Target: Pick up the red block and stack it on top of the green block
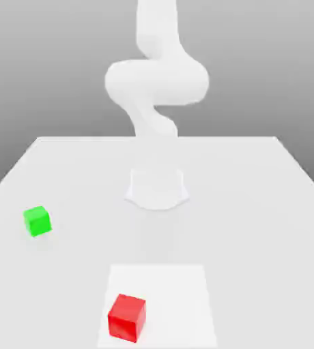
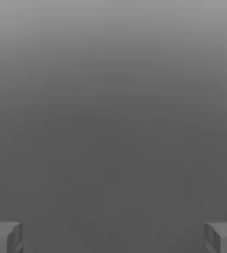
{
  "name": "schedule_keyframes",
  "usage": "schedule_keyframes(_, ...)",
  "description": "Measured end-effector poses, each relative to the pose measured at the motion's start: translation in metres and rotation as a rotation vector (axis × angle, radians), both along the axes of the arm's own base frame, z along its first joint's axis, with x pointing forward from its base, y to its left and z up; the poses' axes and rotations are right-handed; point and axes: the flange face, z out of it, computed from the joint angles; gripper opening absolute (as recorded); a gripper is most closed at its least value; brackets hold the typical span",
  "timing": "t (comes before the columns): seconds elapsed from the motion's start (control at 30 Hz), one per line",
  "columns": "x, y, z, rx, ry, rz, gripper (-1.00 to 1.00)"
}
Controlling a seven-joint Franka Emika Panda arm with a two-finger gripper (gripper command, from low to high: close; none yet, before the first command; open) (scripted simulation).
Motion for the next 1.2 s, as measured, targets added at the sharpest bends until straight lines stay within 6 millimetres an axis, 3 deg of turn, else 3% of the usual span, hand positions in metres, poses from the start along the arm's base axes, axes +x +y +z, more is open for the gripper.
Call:
schedule_keyframes(0.2, 0.066, -0.012, -0.107, 0.023, 0.182, -0.064, 0.0)
schedule_keyframes(0.4, 0.101, -0.026, -0.223, 0.048, 0.358, -0.128, 0.0)
schedule_keyframes(0.6, 0.106, -0.039, -0.341, 0.078, 0.534, -0.194, 0.0)
schedule_keyframes(0.8, 0.085, -0.047, -0.453, 0.108, 0.699, -0.252, 0.0)
schedule_keyframes(0.93, 0.082, -0.047, -0.507, 0.111, 0.718, -0.259, 0.0)
schedule_keyframes(0.97, 0.082, -0.047, -0.519, 0.111, 0.718, -0.259, -1.0)
schedule_keyframes(1.2, 0.081, -0.047, -0.522, 0.111, 0.718, -0.259, -1.0)
